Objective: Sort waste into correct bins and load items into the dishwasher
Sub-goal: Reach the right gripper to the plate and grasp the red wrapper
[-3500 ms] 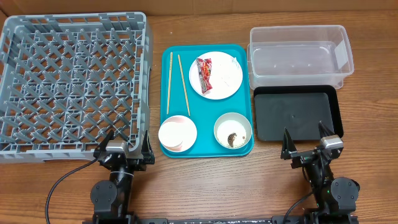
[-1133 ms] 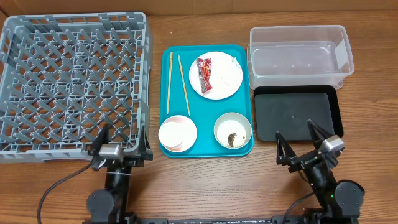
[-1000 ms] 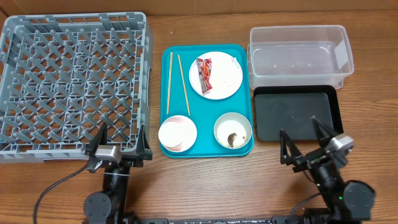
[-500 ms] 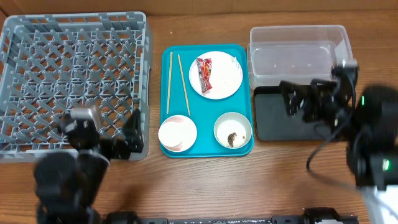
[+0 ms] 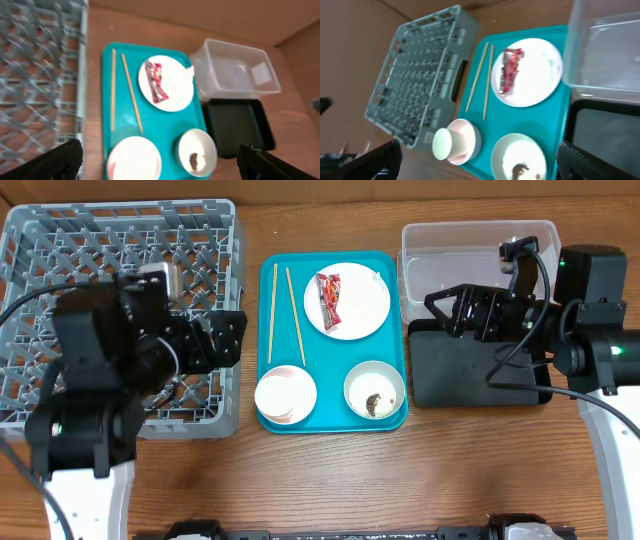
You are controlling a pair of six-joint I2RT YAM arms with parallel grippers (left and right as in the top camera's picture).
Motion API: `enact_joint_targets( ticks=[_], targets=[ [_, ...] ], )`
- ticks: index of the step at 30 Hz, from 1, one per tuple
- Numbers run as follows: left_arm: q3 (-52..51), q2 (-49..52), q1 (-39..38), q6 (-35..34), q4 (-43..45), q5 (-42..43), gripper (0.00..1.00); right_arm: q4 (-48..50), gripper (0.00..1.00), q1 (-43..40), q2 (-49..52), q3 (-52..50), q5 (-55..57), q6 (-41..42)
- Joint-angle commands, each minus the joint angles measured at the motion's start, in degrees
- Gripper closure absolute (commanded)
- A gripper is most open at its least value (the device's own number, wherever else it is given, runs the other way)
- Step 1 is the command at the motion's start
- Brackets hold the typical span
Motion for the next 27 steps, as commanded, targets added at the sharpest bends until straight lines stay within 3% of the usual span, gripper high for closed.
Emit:
enact_joint_targets(
  ticks=[1, 5, 9, 12, 16, 21, 27],
  targets=[
    [1.4, 2.7, 0.2, -2.3, -0.2, 4.2, 0.0, 0.4, 0.04, 4.0, 0.2, 1.8, 0.4, 1.0],
    [1.9, 3.3, 0.2, -3.3, -1.2, 4.4, 0.05, 0.2, 0.11, 13.9, 2.8, 1.9, 14.6, 3.4],
    [7.2, 1.6, 0.2, 0.0, -2.4, 3.9, 0.06, 0.0, 0.12, 21.5, 8.6, 4.2, 24.2, 4.7],
    [12.7, 0.8, 0.2, 2.8, -3.4, 4.0, 0.05, 1.7, 0.12, 23.4, 14.6, 7.6, 24.6, 4.7],
    [18.1, -0.7, 0.2, 4.7, -5.6, 4.0, 0.0, 11.3, 0.13, 23.5, 23.0, 9.7, 26.6, 4.7],
    [19.0, -4.2, 0.2, 5.7, -7.3, 4.6, 0.0, 23.0, 0.27, 23.6, 33.8, 9.7, 25.6, 4.7],
    [19.0, -9.0, 0.2, 9.9, -6.8, 16.9, 0.0, 29.5, 0.37, 23.8, 44.3, 9.7, 22.1, 9.3]
  ],
)
